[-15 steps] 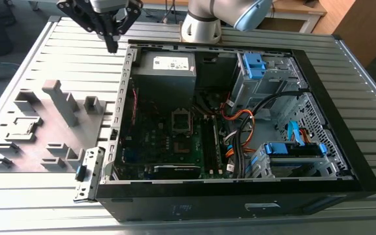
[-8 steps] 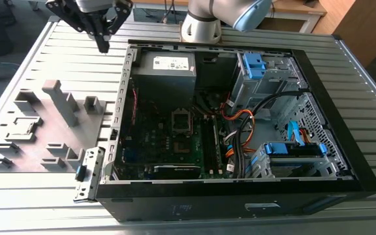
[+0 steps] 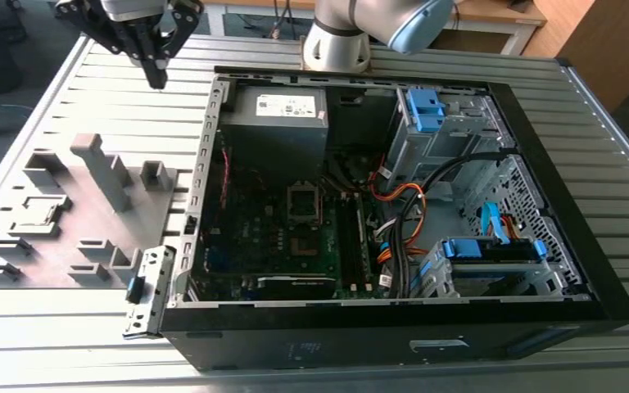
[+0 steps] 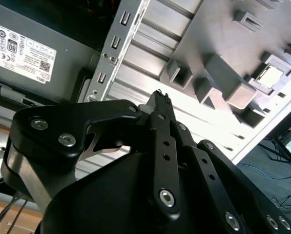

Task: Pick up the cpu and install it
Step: 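Reach for the cpu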

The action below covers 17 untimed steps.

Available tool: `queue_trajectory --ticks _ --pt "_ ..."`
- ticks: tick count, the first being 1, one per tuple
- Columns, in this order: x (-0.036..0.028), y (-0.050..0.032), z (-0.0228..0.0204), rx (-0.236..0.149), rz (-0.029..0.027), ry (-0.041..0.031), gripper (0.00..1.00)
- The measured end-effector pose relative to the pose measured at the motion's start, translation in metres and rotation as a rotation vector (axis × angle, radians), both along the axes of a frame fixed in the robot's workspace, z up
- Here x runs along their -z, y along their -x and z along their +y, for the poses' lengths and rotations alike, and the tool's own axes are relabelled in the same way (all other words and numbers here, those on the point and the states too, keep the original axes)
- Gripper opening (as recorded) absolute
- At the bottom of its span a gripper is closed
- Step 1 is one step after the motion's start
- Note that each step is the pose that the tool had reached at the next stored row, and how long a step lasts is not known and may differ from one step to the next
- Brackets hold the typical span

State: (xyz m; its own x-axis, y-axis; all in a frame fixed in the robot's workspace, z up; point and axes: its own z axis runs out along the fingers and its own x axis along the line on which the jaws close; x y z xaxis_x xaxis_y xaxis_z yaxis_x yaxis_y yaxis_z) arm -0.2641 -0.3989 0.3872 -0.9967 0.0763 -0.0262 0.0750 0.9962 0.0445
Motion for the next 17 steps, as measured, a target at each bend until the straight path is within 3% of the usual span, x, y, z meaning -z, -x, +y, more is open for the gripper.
queue_trajectory --ticks 11,17 --pt "0.0027 0.0221 0.0 0.0 -0.0001 -0.0001 0.11" --pt "0.0041 0.0381 0.0005 0.0 -0.0003 0.0 0.11"
